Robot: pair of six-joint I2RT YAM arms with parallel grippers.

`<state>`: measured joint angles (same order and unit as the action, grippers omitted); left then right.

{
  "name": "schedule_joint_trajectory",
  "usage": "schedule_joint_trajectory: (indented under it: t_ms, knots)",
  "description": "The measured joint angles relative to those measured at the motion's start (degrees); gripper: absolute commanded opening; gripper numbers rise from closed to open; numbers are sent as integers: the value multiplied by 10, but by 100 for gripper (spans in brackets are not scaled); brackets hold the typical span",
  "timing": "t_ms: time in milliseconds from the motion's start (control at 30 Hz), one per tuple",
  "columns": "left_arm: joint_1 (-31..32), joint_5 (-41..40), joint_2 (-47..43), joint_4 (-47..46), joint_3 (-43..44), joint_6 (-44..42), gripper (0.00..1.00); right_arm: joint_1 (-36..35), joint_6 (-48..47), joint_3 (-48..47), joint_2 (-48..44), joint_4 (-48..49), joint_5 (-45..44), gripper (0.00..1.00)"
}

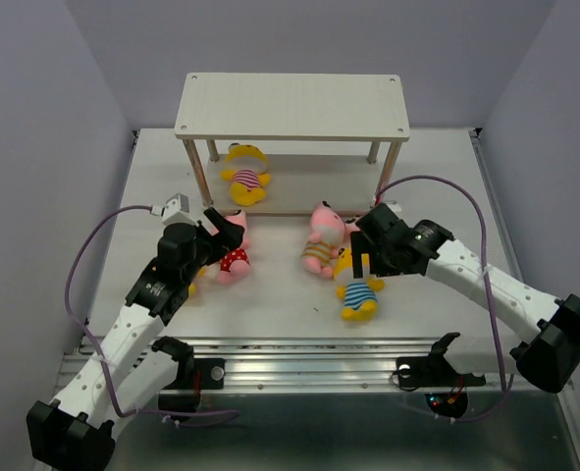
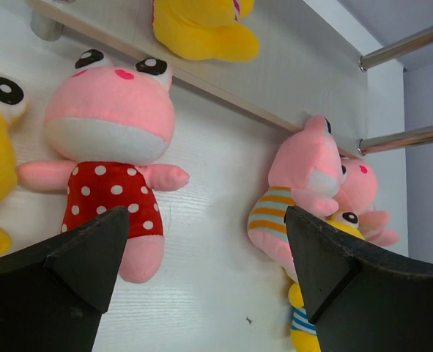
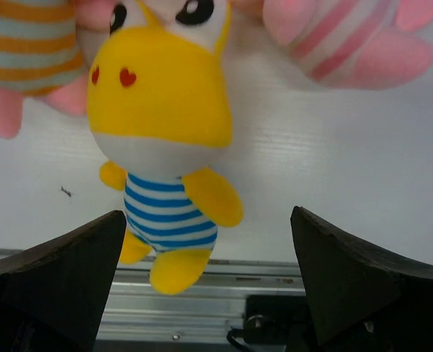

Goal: Place and organize the stuffed toys onto the shelf

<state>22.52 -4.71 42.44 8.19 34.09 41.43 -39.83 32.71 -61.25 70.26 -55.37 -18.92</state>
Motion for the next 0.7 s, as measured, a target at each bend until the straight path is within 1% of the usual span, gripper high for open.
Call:
schedule_joint_trajectory:
  t_ms: [133,267,333,433,567,633,700]
  knots:
    - [0,-11,-2,11,0,0,99,-86,41,-3,25,-63,-11,100]
    - [0,-16,-2,15,-3,0,99,-141,64,-3,52,-98,1,100]
    - [0,-18,-2,19,-6,0,99,-152,69,-3,64,-99,12,96]
    - [0,-23,-5,25,-8,0,99,-155,75,-2,72,-99,25,88]
    - [0,-30,-18,26,-8,0,99,-155,83,7,70,-98,36,75]
    - [0,-31,-21,25,-8,0,99,-155,83,16,70,-97,44,71]
    - [0,-31,-21,26,-8,0,99,-155,82,22,70,-96,52,71]
